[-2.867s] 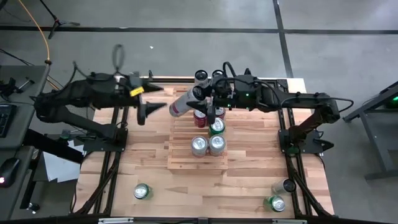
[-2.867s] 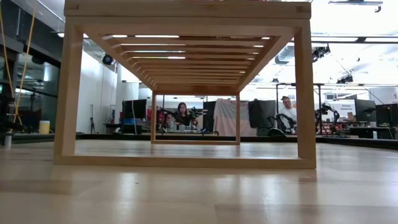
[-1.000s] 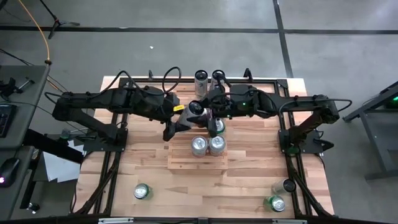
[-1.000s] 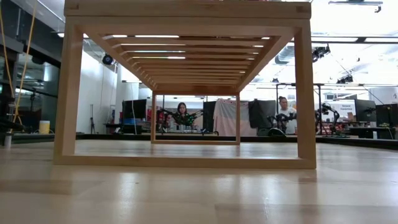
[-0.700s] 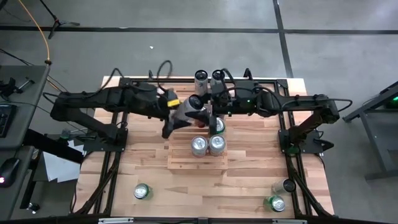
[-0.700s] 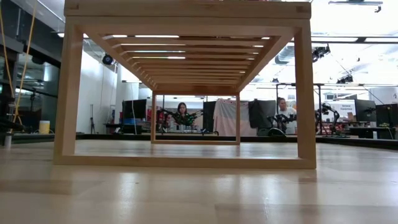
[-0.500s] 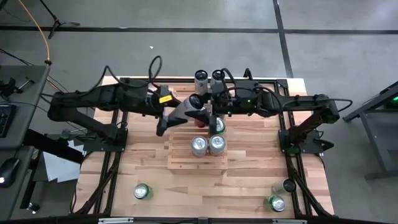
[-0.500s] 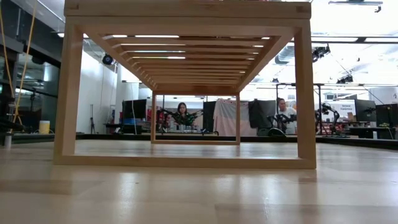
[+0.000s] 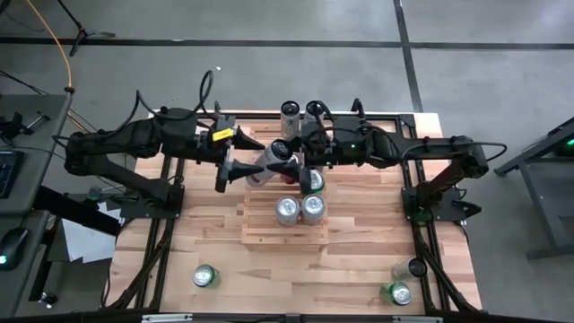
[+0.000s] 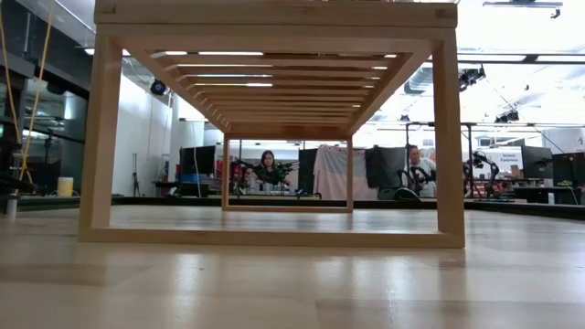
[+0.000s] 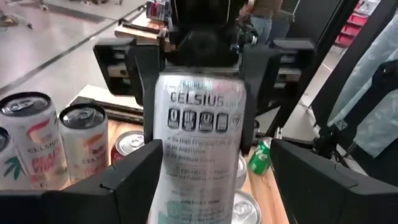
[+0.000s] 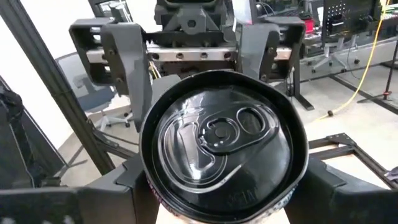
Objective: Place canned beverage on shelf
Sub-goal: Put the white pink can on the shelf
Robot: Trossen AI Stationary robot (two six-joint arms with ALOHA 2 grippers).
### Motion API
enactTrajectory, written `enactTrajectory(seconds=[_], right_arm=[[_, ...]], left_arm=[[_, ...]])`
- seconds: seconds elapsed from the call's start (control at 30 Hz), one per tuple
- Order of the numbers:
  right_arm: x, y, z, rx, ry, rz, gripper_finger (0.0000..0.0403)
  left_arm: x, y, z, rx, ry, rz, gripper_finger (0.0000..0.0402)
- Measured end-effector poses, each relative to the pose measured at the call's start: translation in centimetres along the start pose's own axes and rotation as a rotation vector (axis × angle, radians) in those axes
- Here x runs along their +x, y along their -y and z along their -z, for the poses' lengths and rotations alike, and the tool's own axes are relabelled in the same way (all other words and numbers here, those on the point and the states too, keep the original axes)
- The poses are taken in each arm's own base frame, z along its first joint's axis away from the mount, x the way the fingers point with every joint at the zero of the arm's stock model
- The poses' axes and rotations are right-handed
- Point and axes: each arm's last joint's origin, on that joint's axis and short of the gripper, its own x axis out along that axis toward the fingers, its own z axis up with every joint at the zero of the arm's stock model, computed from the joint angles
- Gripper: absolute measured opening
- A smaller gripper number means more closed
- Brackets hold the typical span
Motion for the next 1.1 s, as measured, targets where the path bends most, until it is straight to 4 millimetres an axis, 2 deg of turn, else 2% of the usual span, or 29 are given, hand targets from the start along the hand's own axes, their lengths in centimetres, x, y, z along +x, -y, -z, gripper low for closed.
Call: enactTrajectory(seconds=[0.37, 0.57, 0.67, 0.83, 1.0, 1.1], right_arm=[[0.0, -0.5, -0.6, -0.002, 0.045, -0.119, 0.0239], [0.0, -0.4, -0.4, 0.001, 0.030, -0.118, 0.0239], [0.0, -0.4, -0.4, 0.000, 0.026, -0.118, 0.0239], [0.0, -0.4, -0.3, -0.014, 0.012, -0.124, 0.0241], [-0.3, -0.4, -0.5, -0.002, 0.017, -0.120, 0.0329], [-1.0, 0.0, -1.1, -0.002, 0.040, -0.112, 0.0366]], left_arm=[[1.9, -0.3, 1.2, -0.012, -0.113, 0.034, 0.0287], [1.7, -0.2, 0.9, 0.018, -0.083, 0.041, 0.0284], [1.6, -0.2, 0.8, 0.032, -0.077, 0.040, 0.0268], [1.7, -0.4, 0.9, 0.056, -0.089, 0.035, 0.0215], [1.4, -1.2, 1.0, 0.096, -0.114, -0.003, 0.0214], [0.8, -1.6, 0.9, 0.099, -0.109, -0.032, 0.0214]])
